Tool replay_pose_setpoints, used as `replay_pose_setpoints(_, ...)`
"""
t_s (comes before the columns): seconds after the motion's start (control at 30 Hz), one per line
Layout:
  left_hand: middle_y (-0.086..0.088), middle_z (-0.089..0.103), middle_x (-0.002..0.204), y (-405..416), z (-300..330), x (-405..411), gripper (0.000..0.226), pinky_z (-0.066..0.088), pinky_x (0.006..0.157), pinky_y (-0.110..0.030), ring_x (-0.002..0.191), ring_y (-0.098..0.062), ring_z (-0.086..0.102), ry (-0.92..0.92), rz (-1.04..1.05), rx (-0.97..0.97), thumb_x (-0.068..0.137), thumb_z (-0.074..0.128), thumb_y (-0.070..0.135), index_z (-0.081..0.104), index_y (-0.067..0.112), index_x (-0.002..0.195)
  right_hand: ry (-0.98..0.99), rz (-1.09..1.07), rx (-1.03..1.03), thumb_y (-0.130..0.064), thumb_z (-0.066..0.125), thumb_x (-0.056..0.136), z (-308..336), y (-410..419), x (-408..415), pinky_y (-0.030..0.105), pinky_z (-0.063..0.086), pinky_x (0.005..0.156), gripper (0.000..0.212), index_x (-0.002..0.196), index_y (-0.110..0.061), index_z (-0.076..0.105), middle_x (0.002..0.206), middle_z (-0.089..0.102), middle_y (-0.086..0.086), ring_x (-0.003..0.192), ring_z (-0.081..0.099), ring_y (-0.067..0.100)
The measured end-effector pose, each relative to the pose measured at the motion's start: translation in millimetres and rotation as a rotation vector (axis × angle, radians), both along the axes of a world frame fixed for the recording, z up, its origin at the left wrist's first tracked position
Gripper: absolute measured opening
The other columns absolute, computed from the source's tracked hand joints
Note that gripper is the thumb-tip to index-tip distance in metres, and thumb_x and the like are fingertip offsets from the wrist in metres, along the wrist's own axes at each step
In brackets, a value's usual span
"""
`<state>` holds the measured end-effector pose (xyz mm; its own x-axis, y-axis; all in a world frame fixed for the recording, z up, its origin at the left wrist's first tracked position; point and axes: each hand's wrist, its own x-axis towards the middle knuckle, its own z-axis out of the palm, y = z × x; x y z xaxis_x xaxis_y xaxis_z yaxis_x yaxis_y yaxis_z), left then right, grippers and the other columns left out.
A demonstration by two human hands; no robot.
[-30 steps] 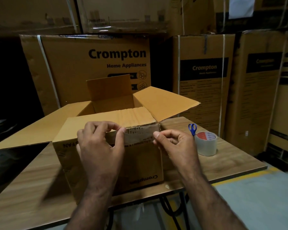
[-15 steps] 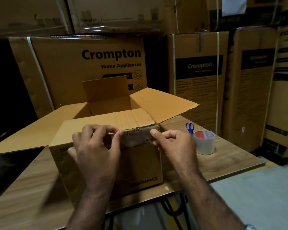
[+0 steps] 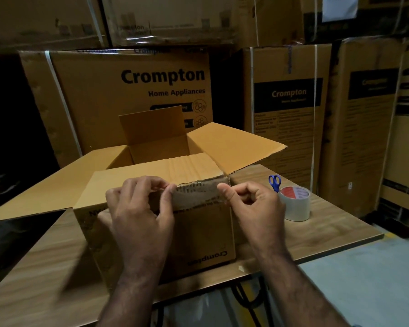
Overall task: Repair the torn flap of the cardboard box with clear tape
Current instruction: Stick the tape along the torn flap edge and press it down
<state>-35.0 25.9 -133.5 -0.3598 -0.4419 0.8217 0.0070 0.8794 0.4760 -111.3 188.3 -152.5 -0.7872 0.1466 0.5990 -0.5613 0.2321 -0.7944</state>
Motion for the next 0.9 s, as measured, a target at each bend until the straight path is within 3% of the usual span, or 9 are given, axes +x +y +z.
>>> replay_pose_setpoints(0.1, -0.002, 0.067, 0.109, 0.6, 1.3, -3.1, 0.022, 0.029, 0.087, -0.044, 0.109, -0.029, 0.051, -0.03, 0.02, -0.019, 0.087, 0.071, 0.038, 0.069, 0.022, 0.102, 0.017, -0.074, 0.038, -0.064, 0.067, 0.075, 1.7, -2.8, -3.4, 0.035, 0.063, 0.063, 0.035, 0.077, -0.029, 0.07, 0.07, 0.068, -0.016, 0.071, 0.066, -0.001)
replay_pose_setpoints(0.33, -0.003, 0.066, 0.11, 0.7, -0.8, -9.5, 0.024, 0.034, 0.088, -0.051, 0.109, -0.031, 0.05, -0.043, 0.074, -0.068, 0.087, 0.068, 0.041, 0.069, 0.023, 0.104, 0.11, -0.274, 0.218, -0.069, 0.059, 0.079, 1.8, -9.9, -5.0, 0.03, 0.056, 0.052, 0.037, 0.074, -0.033, 0.066, 0.065, 0.063, -0.017, 0.063, 0.064, 0.006)
replay_pose_setpoints(0.47, -0.003, 0.066, 0.109, -2.9, -1.0, -13.5, 0.023, 0.039, 0.086, -0.054, 0.106, -0.032, 0.05, -0.054, 0.087, -0.127, 0.092, 0.064, 0.043, 0.068, 0.024, 0.105, 0.068, -0.4, 0.284, -0.085, 0.052, 0.071, -3.1, -3.5, -11.6, 0.033, 0.054, 0.051, 0.054, 0.058, -0.032, 0.045, 0.054, 0.054, -0.013, 0.055, 0.059, 0.013)
replay_pose_setpoints(0.57, -0.002, 0.066, 0.107, -8.2, 0.7, -14.0, 0.027, 0.037, 0.085, -0.053, 0.106, -0.032, 0.049, -0.05, 0.066, -0.2, 0.087, 0.062, 0.046, 0.068, 0.026, 0.105, 0.049, -0.303, 0.213, -0.082, 0.059, 0.071, -4.3, -0.1, -18.3, 0.034, 0.056, 0.055, 0.05, 0.071, -0.031, 0.056, 0.064, 0.06, -0.014, 0.063, 0.061, 0.008)
replay_pose_setpoints(0.7, 0.001, 0.067, 0.102, -14.1, 6.5, -13.3, 0.041, 0.032, 0.084, -0.048, 0.102, -0.03, 0.051, -0.033, 0.007, -0.196, 0.081, 0.066, 0.052, 0.065, 0.027, 0.114, 0.036, -0.035, 0.047, -0.056, 0.076, 0.077, -2.2, 0.3, -27.5, 0.033, 0.062, 0.075, 0.035, 0.098, -0.029, 0.067, 0.09, 0.064, -0.021, 0.086, 0.063, -0.004)
replay_pose_setpoints(0.83, 0.001, 0.067, 0.104, -18.2, 12.7, -12.2, 0.069, 0.015, 0.082, -0.033, 0.104, -0.03, 0.051, -0.074, -0.024, -0.211, 0.073, 0.064, 0.077, 0.064, 0.026, 0.12, 0.037, 0.061, 0.002, -0.045, 0.078, 0.081, -0.3, 3.0, -30.0, 0.029, 0.061, 0.083, 0.03, 0.105, -0.028, 0.07, 0.095, 0.067, -0.021, 0.096, 0.064, -0.004)
replay_pose_setpoints(0.9, -0.001, 0.067, 0.109, -20.2, 12.9, -16.7, 0.08, 0.022, 0.082, -0.033, 0.107, -0.031, 0.051, -0.16, 0.029, -0.218, 0.067, 0.059, 0.087, 0.063, 0.027, 0.119, 0.036, 0.079, -0.011, -0.041, 0.079, 0.083, -0.6, 3.5, -29.9, 0.029, 0.062, 0.083, 0.028, 0.106, -0.027, 0.071, 0.096, 0.068, -0.021, 0.097, 0.065, -0.004)
